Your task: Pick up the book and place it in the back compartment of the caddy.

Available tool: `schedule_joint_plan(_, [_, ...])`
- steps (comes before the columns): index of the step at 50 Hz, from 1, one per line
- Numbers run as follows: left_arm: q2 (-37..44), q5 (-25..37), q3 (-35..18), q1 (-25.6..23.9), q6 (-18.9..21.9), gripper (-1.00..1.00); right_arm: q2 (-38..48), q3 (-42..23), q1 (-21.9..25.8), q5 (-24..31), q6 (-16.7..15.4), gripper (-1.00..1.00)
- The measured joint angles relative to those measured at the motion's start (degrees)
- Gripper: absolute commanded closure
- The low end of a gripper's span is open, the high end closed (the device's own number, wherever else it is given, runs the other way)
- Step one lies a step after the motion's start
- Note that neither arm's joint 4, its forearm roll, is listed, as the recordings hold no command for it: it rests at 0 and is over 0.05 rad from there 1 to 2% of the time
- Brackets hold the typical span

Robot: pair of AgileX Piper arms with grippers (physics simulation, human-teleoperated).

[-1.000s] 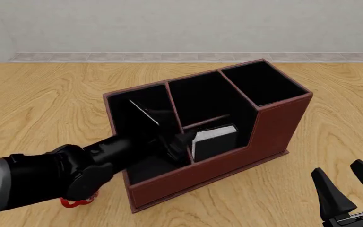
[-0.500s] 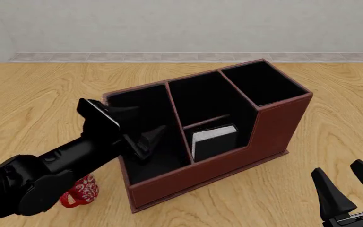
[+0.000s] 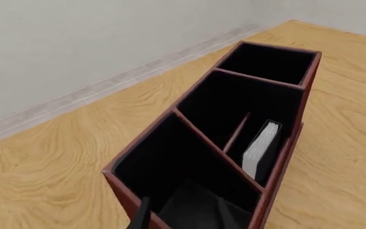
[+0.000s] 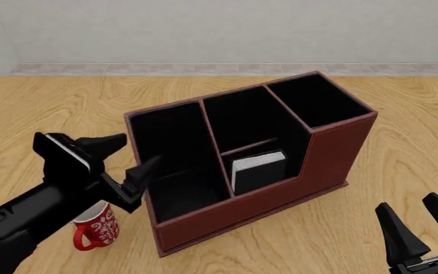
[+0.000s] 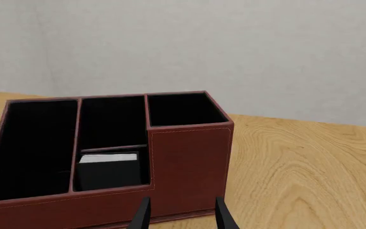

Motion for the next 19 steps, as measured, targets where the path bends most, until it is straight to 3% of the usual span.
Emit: schedule_joint_plan(19, [-14.1, 7.9, 5.1, 5.4, -0.7, -1.00, 0.0, 0.0, 0.0, 0.0, 0.0, -1.00])
